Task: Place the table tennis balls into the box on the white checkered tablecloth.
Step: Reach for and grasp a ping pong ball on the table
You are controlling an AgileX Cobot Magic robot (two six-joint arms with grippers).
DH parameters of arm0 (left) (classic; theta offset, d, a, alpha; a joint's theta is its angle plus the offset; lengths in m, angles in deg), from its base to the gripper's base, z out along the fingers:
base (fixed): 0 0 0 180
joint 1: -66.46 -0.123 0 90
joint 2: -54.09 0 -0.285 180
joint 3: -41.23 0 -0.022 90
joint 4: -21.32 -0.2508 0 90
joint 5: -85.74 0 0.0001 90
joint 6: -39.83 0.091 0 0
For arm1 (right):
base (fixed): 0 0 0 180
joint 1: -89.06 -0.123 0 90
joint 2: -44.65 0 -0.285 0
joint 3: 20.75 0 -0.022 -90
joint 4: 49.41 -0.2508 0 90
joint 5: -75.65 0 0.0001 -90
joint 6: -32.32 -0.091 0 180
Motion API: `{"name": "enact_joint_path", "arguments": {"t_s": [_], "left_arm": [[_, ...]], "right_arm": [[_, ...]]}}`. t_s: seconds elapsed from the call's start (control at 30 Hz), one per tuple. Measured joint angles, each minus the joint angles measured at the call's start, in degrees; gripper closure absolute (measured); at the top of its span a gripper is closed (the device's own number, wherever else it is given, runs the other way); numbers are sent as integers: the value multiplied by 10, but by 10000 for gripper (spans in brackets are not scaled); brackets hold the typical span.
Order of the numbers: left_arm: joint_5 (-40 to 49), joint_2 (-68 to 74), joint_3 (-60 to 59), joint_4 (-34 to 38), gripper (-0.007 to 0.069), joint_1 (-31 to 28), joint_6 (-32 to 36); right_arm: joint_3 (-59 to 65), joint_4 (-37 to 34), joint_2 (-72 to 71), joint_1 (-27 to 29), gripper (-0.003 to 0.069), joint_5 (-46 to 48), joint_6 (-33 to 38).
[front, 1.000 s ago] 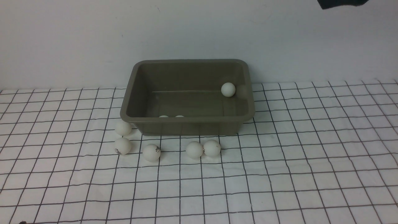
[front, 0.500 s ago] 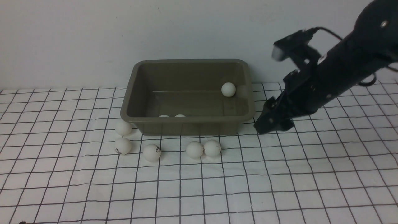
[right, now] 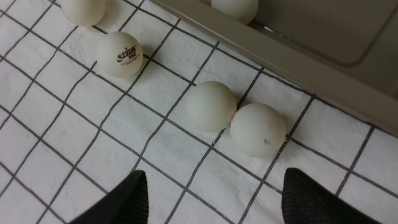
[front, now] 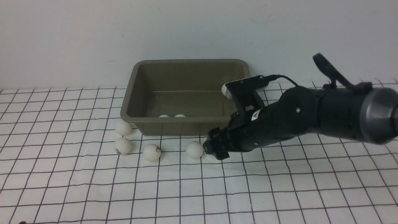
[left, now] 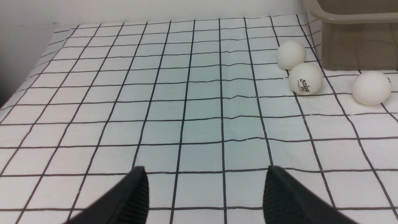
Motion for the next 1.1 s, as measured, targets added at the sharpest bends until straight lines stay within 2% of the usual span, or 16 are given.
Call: {"name": "enact_joint_path", "arguments": {"t_s": [0.3,0.43,0.7,1.1], "left_arm": [[0,0,0,0,178,0,0],[0,0,0,0,178,0,0],[0,0,0,0,178,0,0],[0,0,0,0,178,0,0]], "right_arm": [[0,-10,57,0,143,-73,-44],[0,-19,61,0,148,-95,-47],[0,-45,84,0,204,-126,-47],[0,-52,92,0,212,-155,-47]]}}
